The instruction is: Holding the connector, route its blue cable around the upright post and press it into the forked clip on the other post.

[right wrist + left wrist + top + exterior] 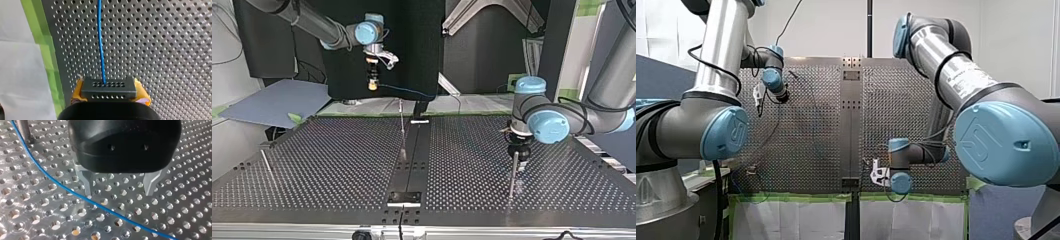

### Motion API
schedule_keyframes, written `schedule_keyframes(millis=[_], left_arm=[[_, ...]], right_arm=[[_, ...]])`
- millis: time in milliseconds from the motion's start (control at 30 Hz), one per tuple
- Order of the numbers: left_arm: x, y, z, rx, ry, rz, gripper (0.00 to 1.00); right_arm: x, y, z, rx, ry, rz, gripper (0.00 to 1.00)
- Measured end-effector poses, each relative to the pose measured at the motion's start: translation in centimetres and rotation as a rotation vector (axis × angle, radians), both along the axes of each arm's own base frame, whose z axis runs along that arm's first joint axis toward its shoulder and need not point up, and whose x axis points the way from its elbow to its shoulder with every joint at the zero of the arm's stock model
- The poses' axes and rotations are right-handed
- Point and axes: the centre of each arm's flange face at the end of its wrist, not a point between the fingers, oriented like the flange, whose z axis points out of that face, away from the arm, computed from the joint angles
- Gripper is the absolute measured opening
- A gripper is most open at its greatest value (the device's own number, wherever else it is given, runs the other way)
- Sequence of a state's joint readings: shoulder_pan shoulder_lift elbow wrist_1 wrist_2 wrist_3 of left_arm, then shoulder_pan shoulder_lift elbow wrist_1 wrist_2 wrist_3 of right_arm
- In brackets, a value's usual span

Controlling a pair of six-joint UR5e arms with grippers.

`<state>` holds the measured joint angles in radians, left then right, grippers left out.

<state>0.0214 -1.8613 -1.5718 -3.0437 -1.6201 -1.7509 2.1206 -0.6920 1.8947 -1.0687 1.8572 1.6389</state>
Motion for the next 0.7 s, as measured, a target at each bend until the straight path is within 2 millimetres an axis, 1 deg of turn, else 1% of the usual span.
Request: schedule_keyframes(millis=[167, 367, 567, 700], left_arm=[[-0.1, -0.3, 0.0, 0.0, 0.004, -0.001, 1.0], [-0.3, -0.6, 0.0, 0.004, 0.007, 0.013, 1.0], [-0.4, -0.9, -0.1, 0.004, 0.008, 0.013, 1.0], [-0.5, -1.0, -0.1, 0.006, 0.015, 0.023, 1.0]], right_arm=[[-1.7, 0.6, -0.4, 0.019, 0.009, -0.014, 0.0], [-3.3, 1.5, -1.0, 0.03, 0.006, 0.0, 0.0], [-4.6, 2.4, -1.6, 0.041, 0.0, 0.027, 0.0], [-4.9, 2.4, -1.7, 0.045, -0.002, 0.046, 0.0]])
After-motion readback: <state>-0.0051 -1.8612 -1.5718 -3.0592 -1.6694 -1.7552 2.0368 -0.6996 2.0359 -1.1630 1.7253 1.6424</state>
